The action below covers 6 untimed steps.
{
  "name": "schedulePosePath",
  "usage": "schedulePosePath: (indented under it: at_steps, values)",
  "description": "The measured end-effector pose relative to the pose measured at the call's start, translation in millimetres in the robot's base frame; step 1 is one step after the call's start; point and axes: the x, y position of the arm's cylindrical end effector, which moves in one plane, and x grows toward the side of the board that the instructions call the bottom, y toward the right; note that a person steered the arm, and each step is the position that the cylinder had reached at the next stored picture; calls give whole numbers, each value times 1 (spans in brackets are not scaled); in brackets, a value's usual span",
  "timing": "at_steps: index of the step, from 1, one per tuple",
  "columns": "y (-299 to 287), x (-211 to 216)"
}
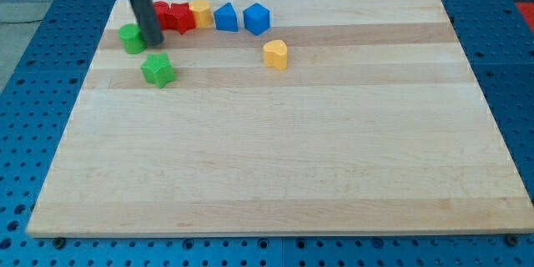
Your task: Place your arm below the green circle
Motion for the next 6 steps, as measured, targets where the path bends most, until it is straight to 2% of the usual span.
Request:
schedulePosePath:
  at_steps: [1,3,4,6]
  values:
    - [-23,0]
    - [-11,-7]
    - [0,11]
    - [-70,80]
